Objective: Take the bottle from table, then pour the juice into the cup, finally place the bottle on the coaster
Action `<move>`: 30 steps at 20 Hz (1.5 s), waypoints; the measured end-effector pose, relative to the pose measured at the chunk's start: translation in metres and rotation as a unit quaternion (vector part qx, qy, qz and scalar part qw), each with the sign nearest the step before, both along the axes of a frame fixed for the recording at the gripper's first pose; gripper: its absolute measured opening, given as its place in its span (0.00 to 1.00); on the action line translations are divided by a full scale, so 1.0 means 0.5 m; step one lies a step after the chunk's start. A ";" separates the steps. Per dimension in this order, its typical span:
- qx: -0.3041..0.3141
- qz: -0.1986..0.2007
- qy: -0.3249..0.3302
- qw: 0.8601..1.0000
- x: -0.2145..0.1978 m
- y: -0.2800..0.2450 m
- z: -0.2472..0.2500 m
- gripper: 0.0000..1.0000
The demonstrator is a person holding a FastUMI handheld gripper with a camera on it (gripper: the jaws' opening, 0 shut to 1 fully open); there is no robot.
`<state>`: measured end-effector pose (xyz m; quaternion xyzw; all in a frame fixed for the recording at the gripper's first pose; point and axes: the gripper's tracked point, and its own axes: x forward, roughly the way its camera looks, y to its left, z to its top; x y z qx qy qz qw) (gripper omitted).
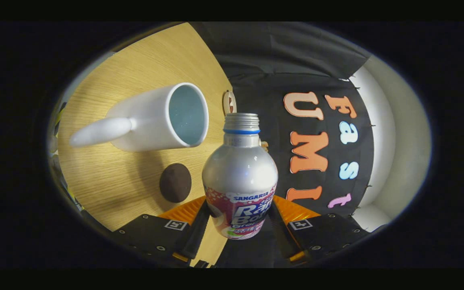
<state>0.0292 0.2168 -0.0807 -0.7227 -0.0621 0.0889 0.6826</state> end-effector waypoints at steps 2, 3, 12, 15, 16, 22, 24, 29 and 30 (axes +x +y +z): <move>-0.008 -0.001 -0.002 1.000 0.000 -0.001 0.002 0.76; -0.010 0.000 0.000 1.000 -0.003 -0.003 0.002 0.76; -0.069 -0.001 -0.016 0.997 0.004 -0.007 0.009 0.76; -0.089 0.000 -0.024 0.996 0.002 -0.006 0.010 0.77; -0.092 0.001 -0.024 0.996 0.003 -0.003 0.012 0.77; -0.116 0.004 -0.029 0.993 -0.001 0.000 0.014 0.76; -0.121 0.005 -0.029 0.992 0.002 -0.001 0.018 0.76; -0.134 0.005 -0.029 0.990 0.002 0.002 0.022 0.76; -0.138 0.006 -0.029 0.990 0.002 0.003 0.023 0.76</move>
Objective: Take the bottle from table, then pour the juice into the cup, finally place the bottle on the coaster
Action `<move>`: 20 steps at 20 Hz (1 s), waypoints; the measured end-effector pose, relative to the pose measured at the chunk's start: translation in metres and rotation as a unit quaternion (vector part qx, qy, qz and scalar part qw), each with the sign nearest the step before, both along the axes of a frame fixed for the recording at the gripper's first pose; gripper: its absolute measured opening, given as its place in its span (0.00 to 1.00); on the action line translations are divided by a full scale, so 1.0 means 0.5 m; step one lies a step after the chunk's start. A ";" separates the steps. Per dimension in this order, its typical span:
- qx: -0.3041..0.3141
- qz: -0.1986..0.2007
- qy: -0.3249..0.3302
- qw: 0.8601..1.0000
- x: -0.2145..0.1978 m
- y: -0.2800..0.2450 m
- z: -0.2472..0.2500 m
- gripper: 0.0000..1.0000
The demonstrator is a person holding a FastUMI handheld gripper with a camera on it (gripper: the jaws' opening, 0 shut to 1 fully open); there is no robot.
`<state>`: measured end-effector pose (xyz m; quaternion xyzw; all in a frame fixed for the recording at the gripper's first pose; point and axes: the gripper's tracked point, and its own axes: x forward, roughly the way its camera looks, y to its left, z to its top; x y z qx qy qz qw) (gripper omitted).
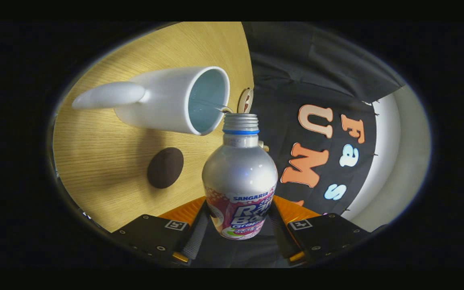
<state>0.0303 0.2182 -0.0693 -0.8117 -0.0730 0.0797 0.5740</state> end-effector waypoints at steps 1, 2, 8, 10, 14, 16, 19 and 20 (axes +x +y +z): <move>-0.003 0.000 0.000 1.000 -0.003 0.003 0.000 0.76; -0.005 0.001 0.001 1.000 -0.001 0.002 0.001 0.76; -0.022 0.004 -0.001 1.000 -0.010 0.012 0.004 0.76; -0.025 0.005 0.000 1.000 -0.008 0.012 0.004 0.76; -0.038 0.005 -0.004 0.999 -0.004 0.024 0.008 0.76; -0.044 0.002 -0.006 0.999 0.002 0.022 0.009 0.76; -0.048 -0.001 -0.010 0.999 0.000 0.022 0.010 0.76; -0.050 0.000 -0.012 0.999 -0.002 0.023 0.012 0.76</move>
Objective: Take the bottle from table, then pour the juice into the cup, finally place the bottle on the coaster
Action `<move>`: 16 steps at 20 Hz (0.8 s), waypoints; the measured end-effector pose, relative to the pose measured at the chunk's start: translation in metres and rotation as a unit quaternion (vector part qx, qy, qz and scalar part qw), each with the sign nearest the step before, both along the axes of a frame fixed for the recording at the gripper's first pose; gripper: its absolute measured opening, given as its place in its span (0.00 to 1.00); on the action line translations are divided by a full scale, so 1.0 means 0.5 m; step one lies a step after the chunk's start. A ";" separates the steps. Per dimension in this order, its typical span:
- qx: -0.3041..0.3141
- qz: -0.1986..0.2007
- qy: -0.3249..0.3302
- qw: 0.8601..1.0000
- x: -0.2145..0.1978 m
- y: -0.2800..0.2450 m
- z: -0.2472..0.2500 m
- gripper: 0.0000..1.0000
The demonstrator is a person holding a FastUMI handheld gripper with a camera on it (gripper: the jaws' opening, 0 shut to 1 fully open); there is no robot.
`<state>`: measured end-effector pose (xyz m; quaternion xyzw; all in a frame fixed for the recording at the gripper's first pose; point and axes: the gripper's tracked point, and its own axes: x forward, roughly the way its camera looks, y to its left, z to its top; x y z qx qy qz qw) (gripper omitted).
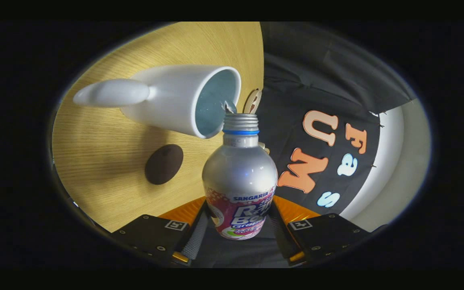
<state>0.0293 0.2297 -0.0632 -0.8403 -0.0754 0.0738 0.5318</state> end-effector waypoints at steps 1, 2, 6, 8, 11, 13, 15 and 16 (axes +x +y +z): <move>-0.002 0.001 -0.003 1.000 0.000 -0.002 0.006 0.76; -0.005 0.002 -0.005 1.000 -0.002 0.000 0.010 0.76; -0.016 0.002 -0.013 1.000 0.006 0.005 0.027 0.76; -0.022 0.001 -0.014 1.000 0.004 0.006 0.027 0.76; -0.028 -0.001 -0.015 0.999 0.003 0.006 0.027 0.76; -0.029 -0.001 -0.015 0.999 0.002 0.007 0.029 0.76; -0.030 -0.001 -0.018 0.999 0.003 0.008 0.030 0.76; -0.032 0.000 -0.018 0.999 0.003 0.009 0.029 0.76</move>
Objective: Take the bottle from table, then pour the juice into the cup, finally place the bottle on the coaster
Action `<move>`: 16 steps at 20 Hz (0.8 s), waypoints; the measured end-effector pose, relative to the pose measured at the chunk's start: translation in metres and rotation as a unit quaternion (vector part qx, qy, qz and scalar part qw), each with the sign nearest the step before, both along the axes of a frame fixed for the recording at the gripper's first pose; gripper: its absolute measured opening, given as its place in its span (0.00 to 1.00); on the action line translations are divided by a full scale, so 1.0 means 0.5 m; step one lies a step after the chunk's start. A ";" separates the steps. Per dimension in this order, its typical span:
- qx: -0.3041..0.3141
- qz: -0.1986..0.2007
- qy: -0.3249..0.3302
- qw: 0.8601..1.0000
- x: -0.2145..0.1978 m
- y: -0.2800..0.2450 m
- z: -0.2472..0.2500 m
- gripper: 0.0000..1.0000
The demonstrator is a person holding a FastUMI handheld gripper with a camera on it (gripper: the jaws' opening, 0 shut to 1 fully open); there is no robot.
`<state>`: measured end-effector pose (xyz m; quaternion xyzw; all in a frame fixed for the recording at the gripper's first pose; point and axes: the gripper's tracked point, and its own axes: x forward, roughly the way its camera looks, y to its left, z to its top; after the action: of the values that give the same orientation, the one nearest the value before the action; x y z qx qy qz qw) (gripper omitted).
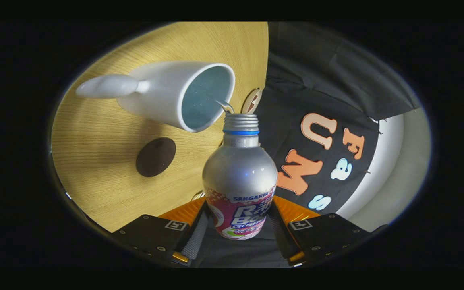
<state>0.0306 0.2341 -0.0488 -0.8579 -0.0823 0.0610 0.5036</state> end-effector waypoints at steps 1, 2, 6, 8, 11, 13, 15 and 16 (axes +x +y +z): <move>-0.001 0.001 -0.001 1.000 0.000 0.001 0.000 0.76; -0.003 0.002 -0.001 1.000 -0.002 0.002 -0.001 0.76; -0.012 0.002 -0.003 1.000 -0.002 0.005 0.003 0.76; -0.018 0.001 -0.006 1.000 -0.003 0.006 0.007 0.76; -0.019 0.001 -0.007 1.000 0.003 0.005 0.009 0.76; -0.019 0.000 -0.008 1.000 0.004 0.005 0.010 0.76; -0.021 -0.002 -0.007 1.000 0.004 0.005 0.011 0.76; -0.022 -0.003 -0.006 1.000 0.003 0.005 0.010 0.76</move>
<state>0.0322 0.2365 -0.0437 -0.8695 -0.0816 0.0560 0.4840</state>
